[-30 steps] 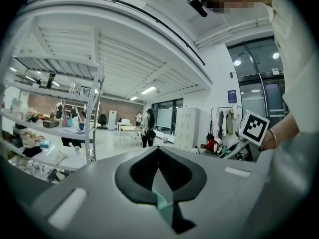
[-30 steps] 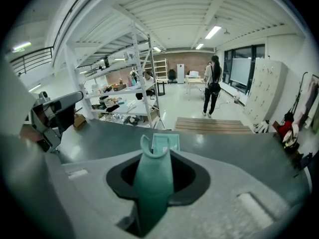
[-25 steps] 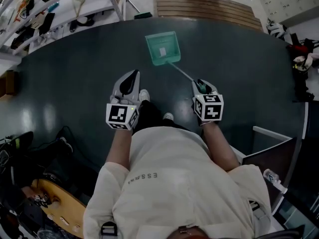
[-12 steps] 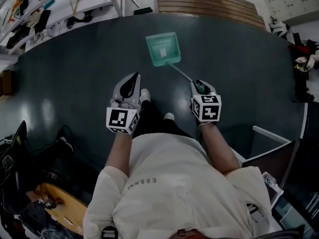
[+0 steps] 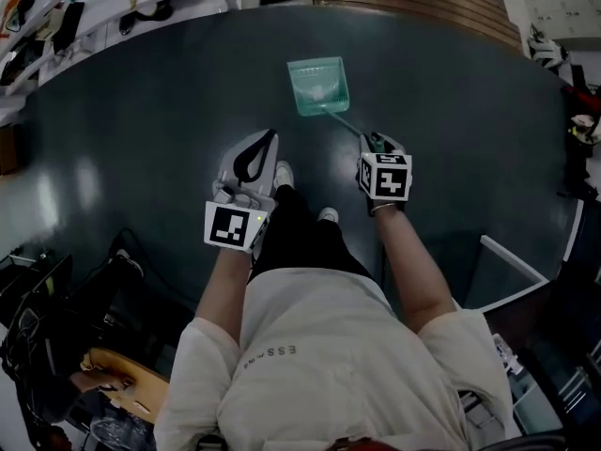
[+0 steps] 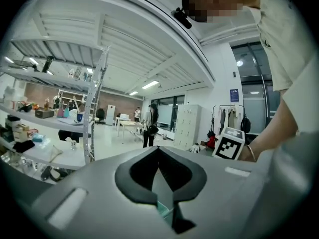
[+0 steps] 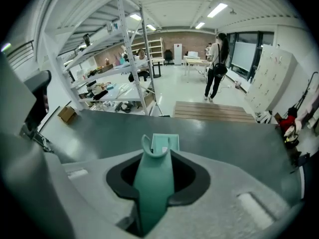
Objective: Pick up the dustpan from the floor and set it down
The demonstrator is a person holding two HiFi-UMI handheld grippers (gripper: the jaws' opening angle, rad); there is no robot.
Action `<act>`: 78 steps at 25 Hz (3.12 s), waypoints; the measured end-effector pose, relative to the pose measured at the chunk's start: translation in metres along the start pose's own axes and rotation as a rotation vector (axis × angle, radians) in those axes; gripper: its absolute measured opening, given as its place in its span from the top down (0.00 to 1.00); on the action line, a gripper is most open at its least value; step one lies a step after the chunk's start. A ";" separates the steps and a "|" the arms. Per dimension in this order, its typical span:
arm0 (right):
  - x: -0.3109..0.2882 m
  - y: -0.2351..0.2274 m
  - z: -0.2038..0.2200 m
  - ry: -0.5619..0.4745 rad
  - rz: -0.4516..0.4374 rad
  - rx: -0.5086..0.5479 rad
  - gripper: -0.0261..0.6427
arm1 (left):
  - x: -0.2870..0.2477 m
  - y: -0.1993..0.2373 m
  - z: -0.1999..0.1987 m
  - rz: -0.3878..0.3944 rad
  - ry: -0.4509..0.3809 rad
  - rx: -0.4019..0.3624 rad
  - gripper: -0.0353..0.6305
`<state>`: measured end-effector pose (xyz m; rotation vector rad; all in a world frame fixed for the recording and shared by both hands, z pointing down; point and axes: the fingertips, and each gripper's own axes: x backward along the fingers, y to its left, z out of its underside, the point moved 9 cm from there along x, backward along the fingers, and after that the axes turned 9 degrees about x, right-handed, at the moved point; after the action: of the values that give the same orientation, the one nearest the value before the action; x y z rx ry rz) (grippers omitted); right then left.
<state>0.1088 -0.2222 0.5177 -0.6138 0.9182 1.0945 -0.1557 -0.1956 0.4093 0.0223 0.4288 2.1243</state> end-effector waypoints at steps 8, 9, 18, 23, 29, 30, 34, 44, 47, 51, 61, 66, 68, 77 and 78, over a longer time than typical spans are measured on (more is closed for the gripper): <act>-0.103 0.006 -0.019 0.142 0.042 -0.037 0.85 | -0.023 0.055 0.025 -0.044 0.078 0.017 0.94; -0.113 0.007 -0.019 0.156 0.045 -0.037 0.85 | -0.026 0.059 0.025 -0.048 0.080 0.008 0.94; -0.174 0.024 -0.014 0.194 0.092 -0.030 0.85 | -0.044 0.087 0.046 -0.059 0.108 0.044 0.94; -0.177 0.020 -0.021 0.186 0.084 -0.013 0.85 | -0.042 0.092 0.055 -0.060 0.144 0.050 0.94; -0.175 0.021 -0.026 0.132 0.035 -0.014 0.55 | -0.050 0.088 0.054 -0.037 0.134 0.072 0.94; -0.172 0.022 -0.026 0.109 0.036 -0.024 0.50 | -0.051 0.085 0.054 -0.029 0.132 0.068 0.94; -0.144 0.020 -0.033 0.009 0.045 -0.060 0.48 | -0.052 0.072 0.053 -0.015 0.120 0.067 0.94; 0.021 0.006 -0.058 -0.469 0.117 -0.020 0.97 | -0.032 0.011 0.008 -0.052 0.027 0.101 0.94; 0.072 0.004 -0.048 -0.582 0.094 0.000 0.97 | -0.016 -0.021 -0.015 -0.057 -0.035 0.117 0.94; 0.127 0.000 -0.020 -0.662 0.009 -0.007 0.97 | 0.011 -0.068 -0.029 -0.052 -0.092 0.096 0.94; 0.219 -0.005 0.053 -0.781 -0.041 0.076 0.97 | 0.097 -0.156 -0.025 -0.145 -0.195 0.062 0.94; 0.236 -0.007 0.091 -0.749 -0.079 0.055 0.97 | 0.125 -0.182 -0.011 -0.146 -0.183 0.066 0.94; 0.240 -0.002 0.103 -0.745 -0.095 0.052 0.97 | 0.135 -0.187 -0.006 -0.143 -0.177 0.070 0.94; 0.296 0.039 0.169 -0.789 -0.064 0.070 0.97 | 0.220 -0.231 0.019 -0.110 -0.179 0.046 0.94; 0.306 0.045 0.180 -0.794 -0.060 0.072 0.97 | 0.233 -0.239 0.022 -0.103 -0.182 0.044 0.94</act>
<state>0.1752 0.0838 0.3442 -0.1082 0.2440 1.1124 -0.0896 0.1201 0.3214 0.2131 0.3608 1.9910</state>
